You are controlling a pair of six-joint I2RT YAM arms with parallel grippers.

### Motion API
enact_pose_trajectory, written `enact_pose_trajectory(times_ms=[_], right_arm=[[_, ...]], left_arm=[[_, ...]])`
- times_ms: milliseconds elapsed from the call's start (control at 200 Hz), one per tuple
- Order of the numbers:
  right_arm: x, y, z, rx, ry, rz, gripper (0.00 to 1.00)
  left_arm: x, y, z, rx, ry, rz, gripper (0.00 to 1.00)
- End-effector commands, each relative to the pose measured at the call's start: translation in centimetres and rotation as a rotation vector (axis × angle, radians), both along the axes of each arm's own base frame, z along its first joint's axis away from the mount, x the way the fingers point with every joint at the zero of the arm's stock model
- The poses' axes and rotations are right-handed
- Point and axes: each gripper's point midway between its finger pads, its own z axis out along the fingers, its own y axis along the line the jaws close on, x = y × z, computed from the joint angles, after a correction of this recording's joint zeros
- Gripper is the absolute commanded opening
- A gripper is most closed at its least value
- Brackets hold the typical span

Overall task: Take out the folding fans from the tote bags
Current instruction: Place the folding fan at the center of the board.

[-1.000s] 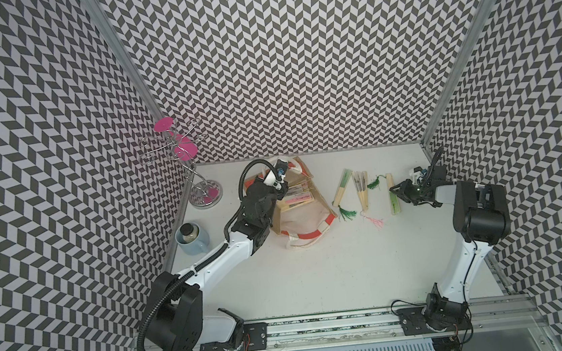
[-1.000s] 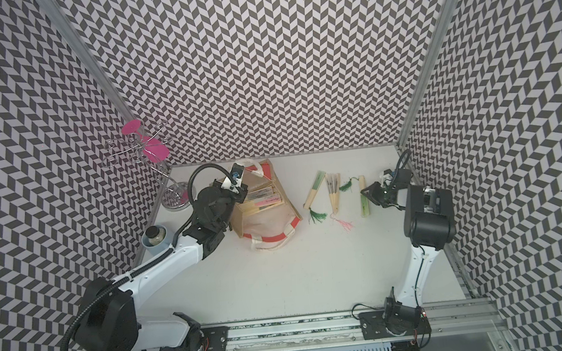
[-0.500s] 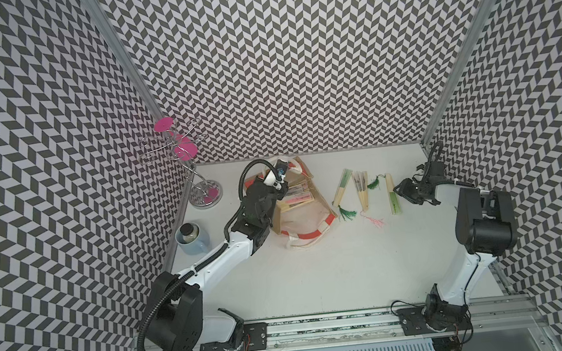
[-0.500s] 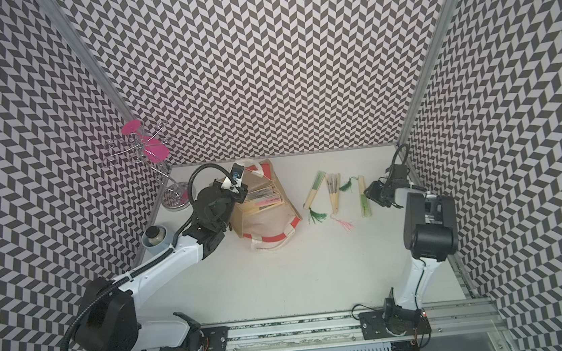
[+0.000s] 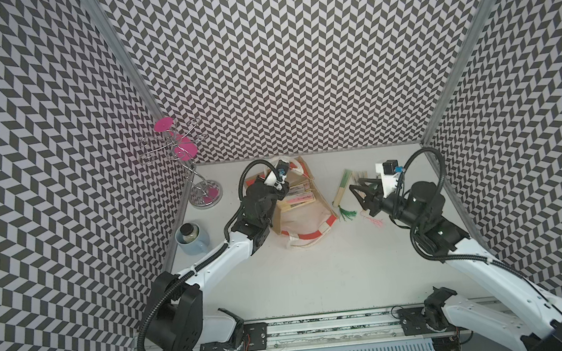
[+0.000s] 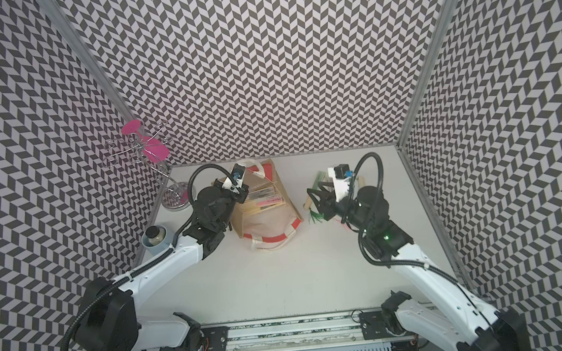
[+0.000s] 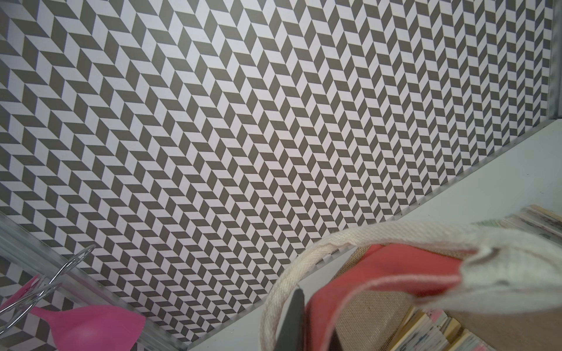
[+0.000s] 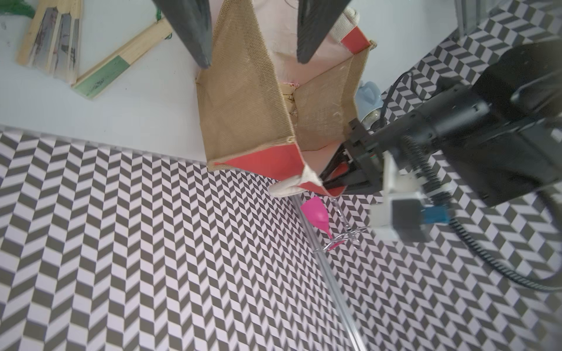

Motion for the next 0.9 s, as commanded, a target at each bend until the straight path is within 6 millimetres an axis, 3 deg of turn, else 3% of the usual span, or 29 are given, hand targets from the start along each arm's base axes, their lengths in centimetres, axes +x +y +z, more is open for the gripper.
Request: enact_pose_trajectory(times_ms=[0,225,381,631,896], right_arm=[[0.0,0.6,-0.1,-0.086,-0.094,-0.079,0.44],[-1.8,7.2,-4.2,-0.339,-0.095,-0.048,0.41],[-1.9,10.7,-7.5,-0.492,-0.083,-0.027,0.40],[0.2,14.0,-11.7,-0.598,-0.022,-0.009,0.39],[3.6,15.5,-15.1,-0.644,0.001,-0.074,0.40]], left_arm=[[-0.8,-0.5,4.2,-0.054,-0.118,-0.051,0.00],[-0.3,-0.4,4.1,-0.027,-0.105,-0.032,0.00],[-0.1,-0.4,4.0,-0.027,-0.088,-0.040,0.00],[-0.4,-0.7,3.9,-0.020,-0.084,-0.063,0.00],[-1.3,-1.5,3.6,0.025,-0.085,-0.132,0.00]])
